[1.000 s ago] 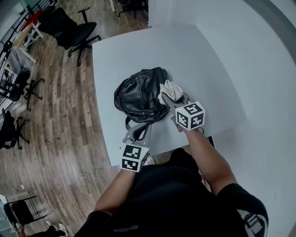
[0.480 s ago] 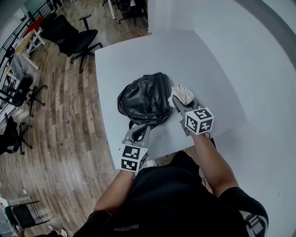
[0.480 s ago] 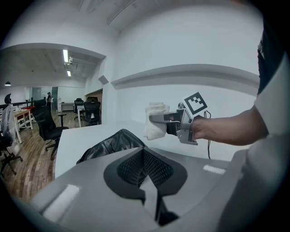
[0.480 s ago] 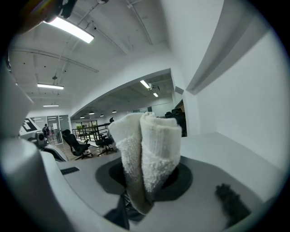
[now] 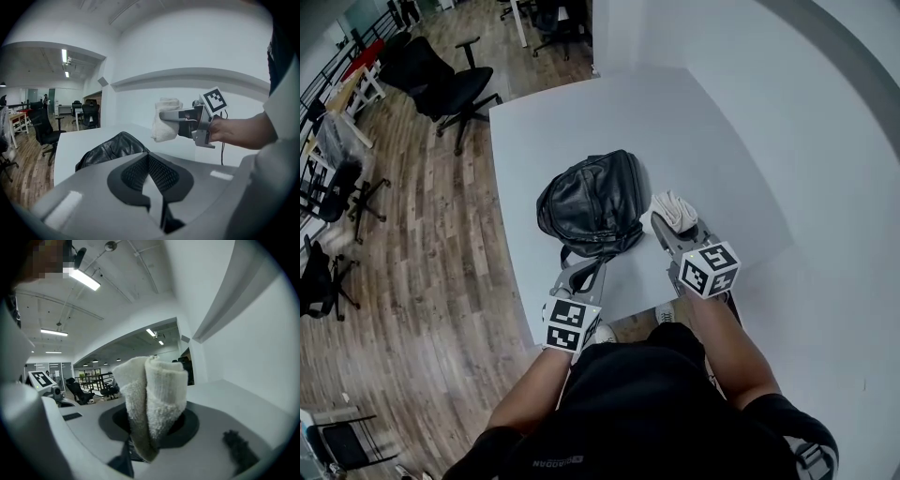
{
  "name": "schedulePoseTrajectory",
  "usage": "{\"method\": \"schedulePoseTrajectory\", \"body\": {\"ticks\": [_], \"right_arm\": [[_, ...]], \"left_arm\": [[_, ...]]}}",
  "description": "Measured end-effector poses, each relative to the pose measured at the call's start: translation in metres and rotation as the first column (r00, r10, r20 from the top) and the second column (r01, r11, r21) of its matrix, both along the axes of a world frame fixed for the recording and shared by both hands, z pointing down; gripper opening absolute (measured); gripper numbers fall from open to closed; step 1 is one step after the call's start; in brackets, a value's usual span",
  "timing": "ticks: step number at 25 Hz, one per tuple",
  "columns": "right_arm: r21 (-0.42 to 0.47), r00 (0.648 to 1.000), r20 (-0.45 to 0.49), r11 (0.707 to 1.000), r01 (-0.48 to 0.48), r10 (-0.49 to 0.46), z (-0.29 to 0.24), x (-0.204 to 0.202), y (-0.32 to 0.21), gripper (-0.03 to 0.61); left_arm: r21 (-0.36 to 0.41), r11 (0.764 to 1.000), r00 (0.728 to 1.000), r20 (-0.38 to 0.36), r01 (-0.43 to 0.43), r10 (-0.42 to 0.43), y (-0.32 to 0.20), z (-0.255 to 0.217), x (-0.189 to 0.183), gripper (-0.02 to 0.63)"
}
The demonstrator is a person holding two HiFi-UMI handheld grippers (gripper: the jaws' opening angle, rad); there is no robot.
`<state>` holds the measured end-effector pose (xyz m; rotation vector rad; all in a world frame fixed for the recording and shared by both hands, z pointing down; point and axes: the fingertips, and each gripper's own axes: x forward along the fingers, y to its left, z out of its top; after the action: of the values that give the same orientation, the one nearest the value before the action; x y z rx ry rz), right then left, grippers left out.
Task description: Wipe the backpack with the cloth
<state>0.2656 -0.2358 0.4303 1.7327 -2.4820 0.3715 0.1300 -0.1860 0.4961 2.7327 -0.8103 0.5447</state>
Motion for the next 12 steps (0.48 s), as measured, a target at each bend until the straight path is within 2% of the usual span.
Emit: {"method": "schedulePoseTrajectory", "body": {"ticks": [6, 12], "right_arm": [[-0.010, 1.000, -0.007, 0.999, 0.030, -0.031, -0.001, -0.002, 0.015, 0.109], [-0.017, 0.991, 0.011, 0.991, 0.132, -0.132, 0.000, -0.016, 0.048, 0.109]], "left_arm": [[0.020, 0.999, 0.999, -0.019, 0.042, -0.042, 0.003, -0.010, -0.003, 0.006], [-0.009, 0.992, 0.991, -0.050, 0.124, -0.124, 0.011, -0.012, -0.003, 0.006]]}}
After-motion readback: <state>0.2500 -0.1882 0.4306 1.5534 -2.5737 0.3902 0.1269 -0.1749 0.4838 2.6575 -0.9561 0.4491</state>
